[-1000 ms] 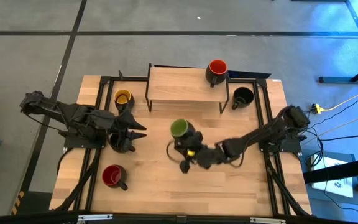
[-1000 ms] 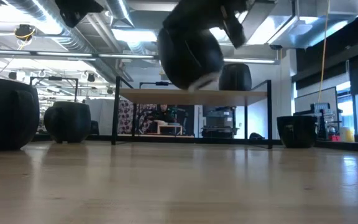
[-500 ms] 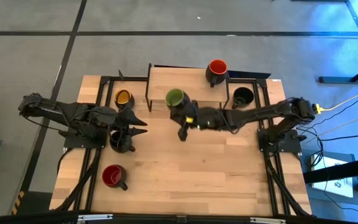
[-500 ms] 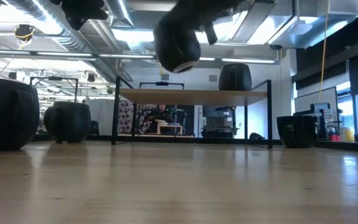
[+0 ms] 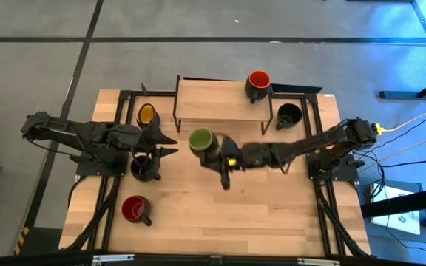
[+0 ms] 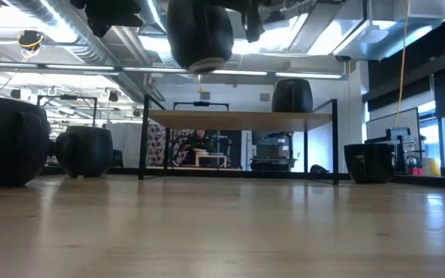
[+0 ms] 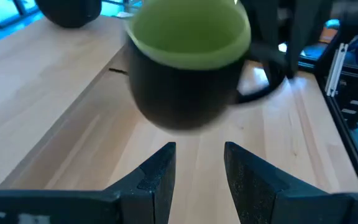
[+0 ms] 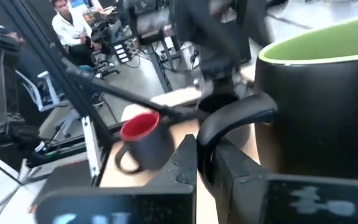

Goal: Place coffee mugs
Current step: Put the green mug on the shelf

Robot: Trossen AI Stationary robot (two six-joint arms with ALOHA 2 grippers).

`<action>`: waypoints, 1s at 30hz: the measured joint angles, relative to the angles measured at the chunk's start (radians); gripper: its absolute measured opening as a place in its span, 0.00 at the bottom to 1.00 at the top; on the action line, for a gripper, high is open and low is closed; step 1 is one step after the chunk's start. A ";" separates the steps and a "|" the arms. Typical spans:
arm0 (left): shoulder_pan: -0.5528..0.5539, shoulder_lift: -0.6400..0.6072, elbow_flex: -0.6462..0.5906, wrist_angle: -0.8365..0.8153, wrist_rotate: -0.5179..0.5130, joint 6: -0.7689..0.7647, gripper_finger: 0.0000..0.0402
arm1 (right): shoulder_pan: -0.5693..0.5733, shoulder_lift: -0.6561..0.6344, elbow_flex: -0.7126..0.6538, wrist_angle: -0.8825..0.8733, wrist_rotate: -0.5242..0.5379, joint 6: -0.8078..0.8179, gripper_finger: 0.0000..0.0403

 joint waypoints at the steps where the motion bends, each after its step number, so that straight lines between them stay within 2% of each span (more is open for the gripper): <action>1: 0.000 0.009 0.000 -0.001 0.005 0.000 0.33 | 0.024 0.006 -0.035 0.036 0.039 0.024 0.01; 5: 0.000 0.049 0.000 -0.001 0.034 0.007 0.33 | 0.092 0.058 -0.166 0.198 0.165 0.104 0.01; 9: 0.000 0.084 0.000 0.004 0.051 0.021 0.33 | 0.113 0.122 -0.240 0.354 0.216 0.134 0.01; 19: 0.000 0.131 0.000 0.004 0.044 0.024 0.33 | 0.102 0.259 -0.268 0.478 0.189 0.142 0.01; 30: 0.000 0.135 0.000 0.004 0.042 0.024 0.33 | 0.102 0.316 -0.268 0.493 0.151 0.176 0.01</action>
